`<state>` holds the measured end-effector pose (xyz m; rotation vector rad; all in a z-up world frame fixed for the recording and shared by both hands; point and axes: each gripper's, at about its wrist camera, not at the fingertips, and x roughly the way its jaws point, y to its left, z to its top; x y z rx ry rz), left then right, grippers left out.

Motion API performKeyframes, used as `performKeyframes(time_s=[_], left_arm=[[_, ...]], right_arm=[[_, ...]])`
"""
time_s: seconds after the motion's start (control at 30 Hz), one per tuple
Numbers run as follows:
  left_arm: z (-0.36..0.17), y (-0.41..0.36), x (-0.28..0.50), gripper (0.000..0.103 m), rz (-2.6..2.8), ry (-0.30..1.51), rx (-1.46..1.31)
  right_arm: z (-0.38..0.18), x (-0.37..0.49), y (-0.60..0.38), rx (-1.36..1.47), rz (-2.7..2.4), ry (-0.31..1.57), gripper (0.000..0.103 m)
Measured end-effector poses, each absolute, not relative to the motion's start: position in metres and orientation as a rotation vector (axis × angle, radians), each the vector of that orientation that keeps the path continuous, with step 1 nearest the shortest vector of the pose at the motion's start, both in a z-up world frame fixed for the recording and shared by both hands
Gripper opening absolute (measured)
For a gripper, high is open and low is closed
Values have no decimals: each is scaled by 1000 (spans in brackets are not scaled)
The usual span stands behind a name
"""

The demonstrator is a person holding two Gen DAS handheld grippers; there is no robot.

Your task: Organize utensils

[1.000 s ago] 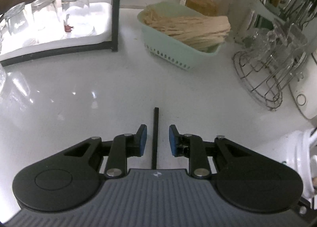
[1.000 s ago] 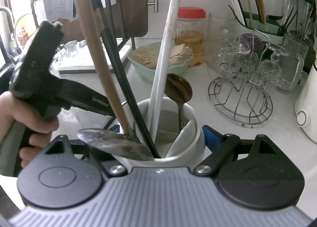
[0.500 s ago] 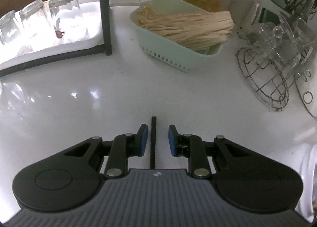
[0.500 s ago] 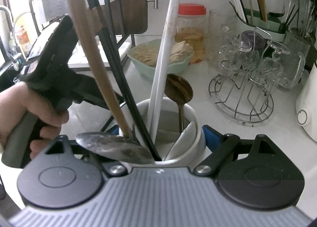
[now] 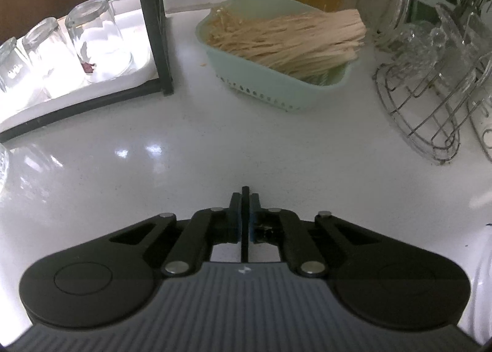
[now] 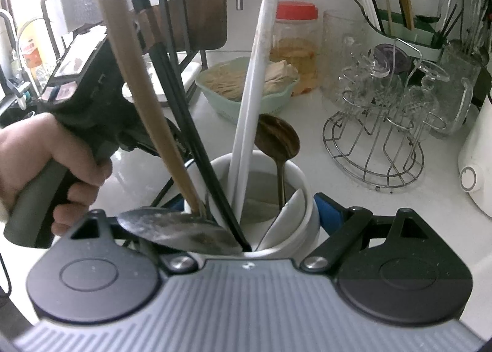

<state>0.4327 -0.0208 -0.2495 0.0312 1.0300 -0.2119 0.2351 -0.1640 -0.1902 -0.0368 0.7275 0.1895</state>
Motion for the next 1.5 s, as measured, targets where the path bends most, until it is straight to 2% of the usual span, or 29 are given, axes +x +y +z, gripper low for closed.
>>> performKeyframes(time_s=[0.43,0.8,1.5], left_arm=[[-178,-11,400,5,-229,901,-4],[-113,-4,340,5,-291,776,-45],[-62,-4,273,5,-431,671,-35]], right_arm=[[-188,237,-162,-44,179,747,90],[-190,231,-162,-37,174,717,90],[-190,228,-161,-40,169,693,90]])
